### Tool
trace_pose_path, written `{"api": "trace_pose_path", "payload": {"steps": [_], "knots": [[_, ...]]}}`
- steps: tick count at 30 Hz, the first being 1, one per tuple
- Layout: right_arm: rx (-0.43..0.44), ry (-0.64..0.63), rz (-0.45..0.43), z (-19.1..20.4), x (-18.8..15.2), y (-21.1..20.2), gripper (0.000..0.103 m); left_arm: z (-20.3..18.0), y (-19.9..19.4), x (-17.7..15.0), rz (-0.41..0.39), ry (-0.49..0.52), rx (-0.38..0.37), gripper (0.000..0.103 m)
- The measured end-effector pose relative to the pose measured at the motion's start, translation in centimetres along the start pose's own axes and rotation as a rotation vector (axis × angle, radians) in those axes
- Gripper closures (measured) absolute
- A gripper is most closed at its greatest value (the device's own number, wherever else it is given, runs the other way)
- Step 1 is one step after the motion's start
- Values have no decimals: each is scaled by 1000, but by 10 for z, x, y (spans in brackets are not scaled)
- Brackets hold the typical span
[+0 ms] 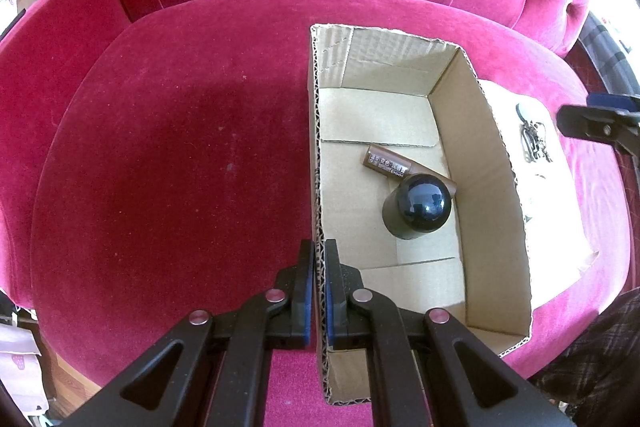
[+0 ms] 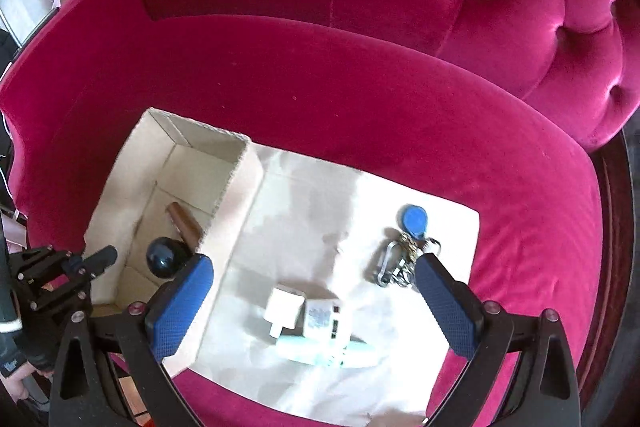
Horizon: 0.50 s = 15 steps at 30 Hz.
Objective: Organize rigid objects
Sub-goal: 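Move the right tool back over the paper toward the light-blue bottle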
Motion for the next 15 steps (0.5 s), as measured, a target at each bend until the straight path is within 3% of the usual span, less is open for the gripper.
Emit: {"api": "trace_pose_path", "payload": {"steps": [15], "knots": [[-42, 123, 45, -32, -47, 8, 0, 1, -1, 0, 0, 0, 0, 99]]}}
Point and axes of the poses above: each gripper's, at about its wrist camera, not at the fingertips, and y roughly the way its jaws point, z to its left, x to its top, the point moved 9 cm from there along y, roughly the way its jaws point, and after that the axes turned 8 degrees about x, right-handed, at the moved point
